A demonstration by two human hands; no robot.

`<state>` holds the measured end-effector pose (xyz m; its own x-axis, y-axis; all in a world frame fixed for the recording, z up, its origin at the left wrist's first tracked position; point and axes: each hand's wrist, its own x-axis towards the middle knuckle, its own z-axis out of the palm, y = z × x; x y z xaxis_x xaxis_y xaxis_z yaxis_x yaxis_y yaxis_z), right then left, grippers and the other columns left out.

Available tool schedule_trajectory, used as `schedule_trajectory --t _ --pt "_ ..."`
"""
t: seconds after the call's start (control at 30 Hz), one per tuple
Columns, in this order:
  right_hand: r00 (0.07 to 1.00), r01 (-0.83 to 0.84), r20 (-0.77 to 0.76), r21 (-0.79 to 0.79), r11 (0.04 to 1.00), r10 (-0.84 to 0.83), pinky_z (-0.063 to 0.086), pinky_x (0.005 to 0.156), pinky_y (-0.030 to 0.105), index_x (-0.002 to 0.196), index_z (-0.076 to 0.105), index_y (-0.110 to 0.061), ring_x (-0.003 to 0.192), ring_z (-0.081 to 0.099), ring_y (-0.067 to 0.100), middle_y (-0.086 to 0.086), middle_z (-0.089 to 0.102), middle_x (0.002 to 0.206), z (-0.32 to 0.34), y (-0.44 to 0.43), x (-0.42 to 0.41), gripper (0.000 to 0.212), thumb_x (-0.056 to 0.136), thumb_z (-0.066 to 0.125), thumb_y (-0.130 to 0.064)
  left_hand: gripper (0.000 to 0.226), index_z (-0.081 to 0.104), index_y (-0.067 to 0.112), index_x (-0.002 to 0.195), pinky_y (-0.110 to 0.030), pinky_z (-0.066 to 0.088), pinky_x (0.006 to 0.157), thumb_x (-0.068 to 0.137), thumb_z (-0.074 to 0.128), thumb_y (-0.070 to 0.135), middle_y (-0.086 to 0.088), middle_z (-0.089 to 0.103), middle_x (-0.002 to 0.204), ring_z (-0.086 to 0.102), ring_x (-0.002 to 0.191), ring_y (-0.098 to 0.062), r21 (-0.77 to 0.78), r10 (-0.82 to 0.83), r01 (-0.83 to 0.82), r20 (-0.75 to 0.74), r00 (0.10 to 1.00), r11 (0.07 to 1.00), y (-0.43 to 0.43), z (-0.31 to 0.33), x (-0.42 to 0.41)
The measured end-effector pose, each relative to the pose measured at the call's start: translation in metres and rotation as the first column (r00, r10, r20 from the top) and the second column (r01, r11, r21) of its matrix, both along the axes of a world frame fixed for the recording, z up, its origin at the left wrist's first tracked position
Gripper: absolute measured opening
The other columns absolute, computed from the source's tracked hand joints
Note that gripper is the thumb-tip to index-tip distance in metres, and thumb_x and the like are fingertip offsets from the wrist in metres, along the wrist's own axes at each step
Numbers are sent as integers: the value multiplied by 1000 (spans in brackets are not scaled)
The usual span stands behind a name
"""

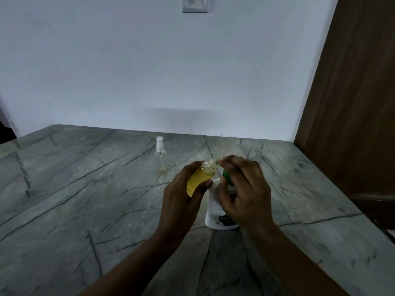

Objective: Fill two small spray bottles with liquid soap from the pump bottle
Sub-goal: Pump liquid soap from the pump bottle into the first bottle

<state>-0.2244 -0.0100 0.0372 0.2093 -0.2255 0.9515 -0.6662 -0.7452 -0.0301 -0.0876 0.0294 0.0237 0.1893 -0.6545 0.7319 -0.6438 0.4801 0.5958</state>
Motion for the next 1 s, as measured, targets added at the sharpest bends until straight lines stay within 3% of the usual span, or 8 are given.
schedule_trajectory --t 0.3,0.53,0.67,1.0 --pt "1000 -2 -3 -3 1000 2 40 87 19 104 69 3 101 53 22 15 66 103 -5 0 1 37 90 47 -23 37 56 22 116 -3 39 74 81 68 22 27 55 102 53 95 14 11 -31 31 -19 999 999 1 -2 -2" --pt "1000 -1 -12 23 1000 1 37 91 17 108 67 1 104 51 21 15 65 107 3 3 -1 36 84 51 -20 40 55 24 118 -4 40 75 79 62 33 25 54 104 53 95 13 -7 -33 33 -22 999 999 2 1 -3" --pt "1000 4 -25 22 1000 -3 33 97 15 111 66 1 107 50 20 15 64 110 5 5 -2 36 86 50 -19 39 52 27 117 -3 40 74 81 65 25 28 53 102 53 94 13 -18 -30 29 -22 999 999 1 3 -4" --pt "999 21 -30 0 1000 -21 36 94 18 109 67 2 106 50 20 15 65 107 5 3 -1 36 85 51 -19 40 51 29 118 -4 41 75 79 60 35 26 53 102 53 94 13 -4 -27 26 -27 999 1000 1 3 -4"
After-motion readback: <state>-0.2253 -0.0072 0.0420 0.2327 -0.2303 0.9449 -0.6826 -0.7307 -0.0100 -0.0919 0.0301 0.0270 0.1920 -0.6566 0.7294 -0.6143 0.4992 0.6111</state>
